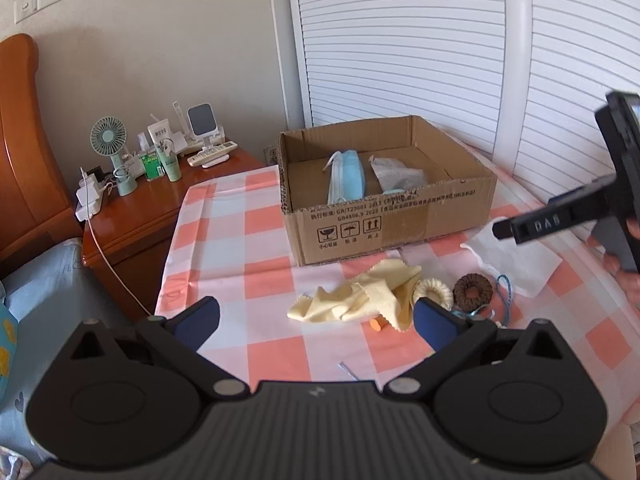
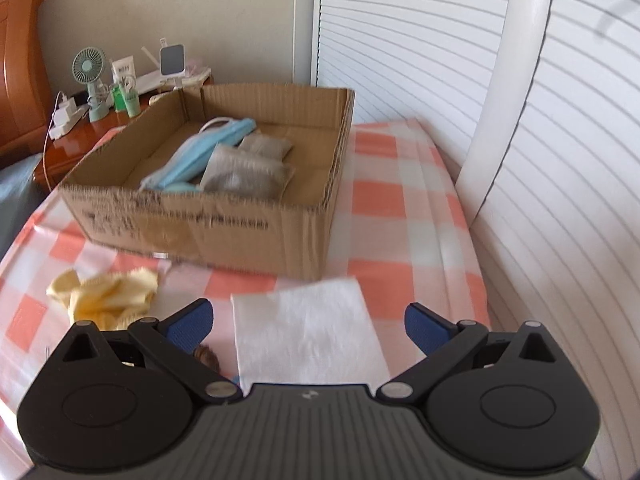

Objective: Organize soft objects
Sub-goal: 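Move the right tool to the white cloth while the left gripper grasps the blue embroidered pouch, then grasp and lift the white cloth with the right gripper while the left holds the pouch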

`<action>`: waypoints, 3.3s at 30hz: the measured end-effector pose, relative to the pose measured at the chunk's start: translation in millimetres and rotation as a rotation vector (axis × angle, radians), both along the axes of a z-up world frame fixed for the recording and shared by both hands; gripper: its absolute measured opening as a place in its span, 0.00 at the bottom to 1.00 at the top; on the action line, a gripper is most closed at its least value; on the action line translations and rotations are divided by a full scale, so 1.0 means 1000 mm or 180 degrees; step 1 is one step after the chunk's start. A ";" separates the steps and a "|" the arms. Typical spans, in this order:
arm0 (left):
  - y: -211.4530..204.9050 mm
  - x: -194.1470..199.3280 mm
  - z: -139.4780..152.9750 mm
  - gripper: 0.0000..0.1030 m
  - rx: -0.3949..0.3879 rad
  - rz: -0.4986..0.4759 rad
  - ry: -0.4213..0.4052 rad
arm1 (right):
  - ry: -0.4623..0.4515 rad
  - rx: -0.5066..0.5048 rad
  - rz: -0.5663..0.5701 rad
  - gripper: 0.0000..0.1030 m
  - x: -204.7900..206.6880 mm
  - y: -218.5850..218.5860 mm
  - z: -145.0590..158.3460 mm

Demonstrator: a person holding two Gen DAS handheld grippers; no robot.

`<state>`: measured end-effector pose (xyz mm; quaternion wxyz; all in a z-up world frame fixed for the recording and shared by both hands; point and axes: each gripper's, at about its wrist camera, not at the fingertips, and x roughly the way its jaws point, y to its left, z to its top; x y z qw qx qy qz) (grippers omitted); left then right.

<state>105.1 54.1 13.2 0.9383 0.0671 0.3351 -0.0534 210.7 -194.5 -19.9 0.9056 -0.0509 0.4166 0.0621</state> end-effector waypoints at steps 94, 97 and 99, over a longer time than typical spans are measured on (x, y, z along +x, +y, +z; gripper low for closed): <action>-0.087 0.038 -0.086 0.65 -0.0199 -0.0891 0.0710 | 0.0079 -0.0032 0.0340 1.00 -0.007 -0.040 -0.051; -0.085 0.038 -0.086 0.65 -0.0217 -0.0876 0.0706 | 0.0076 -0.0049 0.0409 1.00 -0.005 -0.036 -0.051; -0.085 0.038 -0.086 0.65 -0.0207 -0.0880 0.0697 | 0.0074 -0.0071 0.0442 1.00 -0.004 -0.032 -0.050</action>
